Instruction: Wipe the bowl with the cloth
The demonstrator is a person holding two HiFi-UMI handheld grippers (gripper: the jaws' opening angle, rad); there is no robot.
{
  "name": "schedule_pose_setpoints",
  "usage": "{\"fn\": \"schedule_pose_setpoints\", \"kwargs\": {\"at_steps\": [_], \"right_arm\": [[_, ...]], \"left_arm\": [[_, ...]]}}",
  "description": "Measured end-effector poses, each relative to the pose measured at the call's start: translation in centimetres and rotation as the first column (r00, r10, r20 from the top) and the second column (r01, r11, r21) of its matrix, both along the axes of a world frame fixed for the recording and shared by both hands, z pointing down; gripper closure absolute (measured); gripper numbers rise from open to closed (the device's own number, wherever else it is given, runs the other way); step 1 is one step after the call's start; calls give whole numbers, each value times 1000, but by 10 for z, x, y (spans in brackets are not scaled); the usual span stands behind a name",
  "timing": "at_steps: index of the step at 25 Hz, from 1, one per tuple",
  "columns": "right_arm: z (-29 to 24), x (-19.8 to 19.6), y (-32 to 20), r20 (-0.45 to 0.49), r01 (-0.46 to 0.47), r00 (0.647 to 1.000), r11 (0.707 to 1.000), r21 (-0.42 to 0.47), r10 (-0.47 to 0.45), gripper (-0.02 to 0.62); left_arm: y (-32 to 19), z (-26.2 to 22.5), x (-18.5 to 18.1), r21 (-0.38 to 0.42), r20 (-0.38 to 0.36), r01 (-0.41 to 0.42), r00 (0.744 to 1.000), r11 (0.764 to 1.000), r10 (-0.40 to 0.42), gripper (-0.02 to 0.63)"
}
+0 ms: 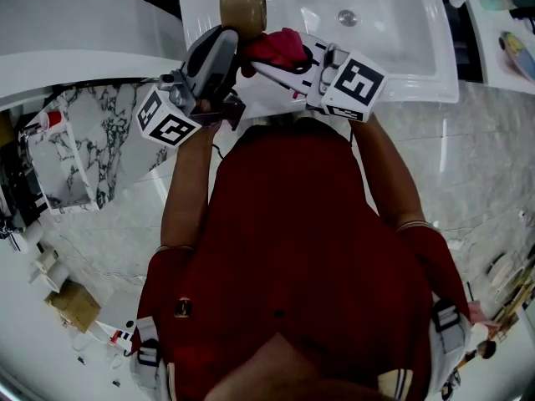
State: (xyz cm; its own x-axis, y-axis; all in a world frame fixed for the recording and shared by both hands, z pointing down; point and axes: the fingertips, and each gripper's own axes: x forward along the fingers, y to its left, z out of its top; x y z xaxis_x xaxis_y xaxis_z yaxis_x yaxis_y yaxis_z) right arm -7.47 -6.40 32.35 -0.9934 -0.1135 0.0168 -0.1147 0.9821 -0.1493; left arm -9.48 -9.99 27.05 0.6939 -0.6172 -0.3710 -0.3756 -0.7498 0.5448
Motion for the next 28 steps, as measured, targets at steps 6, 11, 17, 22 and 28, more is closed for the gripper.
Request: {"fn": "schedule_pose_setpoints", "kwargs": {"at_steps": [6, 11, 17, 22, 28], "right_arm": [[-7, -3, 5, -35, -7, 999, 997, 77, 10, 566], [-13, -2, 7, -55, -16, 998, 991, 136, 23, 566], [-25, 4, 3, -69, -64, 994, 974, 218, 81, 566], [-28, 8, -1, -111, -82, 987, 954, 290, 119, 566], [-38, 13, -10, -129, -121, 976, 927, 355, 176, 566]], "left_arm": [[-5, 14, 0, -49, 60, 32, 998, 998, -29, 586], [-5, 18, 0, -59, 74, 32, 997, 998, -27, 586], [-5, 26, 3, -83, 107, 21, 994, 996, -12, 586], [-2, 32, 1, -99, 125, 1, 992, 995, 12, 586], [0, 36, 5, -102, 176, -24, 983, 994, 42, 586]]}}
